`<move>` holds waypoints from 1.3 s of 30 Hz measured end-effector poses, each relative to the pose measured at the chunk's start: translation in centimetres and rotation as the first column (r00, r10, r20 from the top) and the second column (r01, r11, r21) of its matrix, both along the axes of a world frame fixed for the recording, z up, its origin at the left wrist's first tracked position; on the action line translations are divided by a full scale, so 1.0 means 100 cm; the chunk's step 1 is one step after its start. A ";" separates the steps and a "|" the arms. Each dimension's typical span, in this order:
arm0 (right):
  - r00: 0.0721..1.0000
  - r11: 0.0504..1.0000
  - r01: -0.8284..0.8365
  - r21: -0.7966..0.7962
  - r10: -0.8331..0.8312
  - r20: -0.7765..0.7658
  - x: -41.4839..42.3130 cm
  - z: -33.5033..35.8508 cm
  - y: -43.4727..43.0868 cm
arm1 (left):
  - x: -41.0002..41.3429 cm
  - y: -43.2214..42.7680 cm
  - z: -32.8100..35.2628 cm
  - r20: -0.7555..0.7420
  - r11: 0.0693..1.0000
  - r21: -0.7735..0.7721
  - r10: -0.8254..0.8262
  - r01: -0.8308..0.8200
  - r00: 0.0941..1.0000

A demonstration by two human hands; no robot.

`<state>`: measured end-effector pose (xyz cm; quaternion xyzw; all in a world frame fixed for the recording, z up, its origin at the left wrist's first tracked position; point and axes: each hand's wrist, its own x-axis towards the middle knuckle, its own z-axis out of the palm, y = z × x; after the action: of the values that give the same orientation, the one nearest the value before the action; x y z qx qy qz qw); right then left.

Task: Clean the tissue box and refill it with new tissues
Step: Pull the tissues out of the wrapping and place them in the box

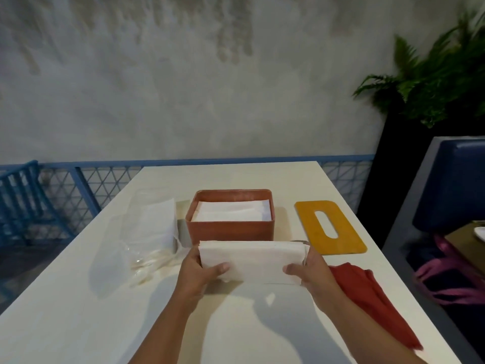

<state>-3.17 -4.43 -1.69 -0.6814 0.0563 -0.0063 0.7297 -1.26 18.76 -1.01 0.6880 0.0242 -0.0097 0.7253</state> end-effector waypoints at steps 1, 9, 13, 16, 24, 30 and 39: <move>1.000 0.999 -0.023 0.028 0.023 0.007 0.001 0.001 0.001 | -0.001 -0.003 -0.001 -0.014 1.000 -0.024 -0.010 0.010 1.000; 0.997 0.997 -0.051 0.053 0.048 0.058 0.016 0.008 0.004 | 0.011 -0.001 0.002 0.035 1.000 -0.004 0.030 -0.030 0.999; 0.992 0.996 -0.089 -0.023 0.090 0.088 0.019 0.006 0.000 | 0.017 0.007 0.002 0.055 0.997 0.081 -0.021 0.016 0.998; 0.989 0.991 -0.136 0.010 0.135 0.052 0.019 0.002 0.000 | 0.018 0.006 -0.004 -0.005 0.995 0.044 -0.089 0.089 0.996; 0.972 0.958 -0.216 -0.190 0.228 0.047 0.024 0.042 -0.008 | 0.029 0.003 0.017 0.076 0.966 0.242 -0.110 0.088 0.991; 0.922 0.638 -0.182 -0.749 0.376 0.096 0.029 0.072 0.019 | 0.027 -0.025 0.066 0.245 0.859 0.499 -0.265 0.113 0.933; 0.950 0.979 -0.105 -0.176 0.151 0.273 0.031 0.072 0.030 | 0.027 -0.044 0.059 0.259 1.000 -0.003 0.019 -0.019 0.966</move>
<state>-0.12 -1.39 5.48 -0.7316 -0.0942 -0.0613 0.6724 1.43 14.38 4.92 0.6830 -0.0642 0.0874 0.7223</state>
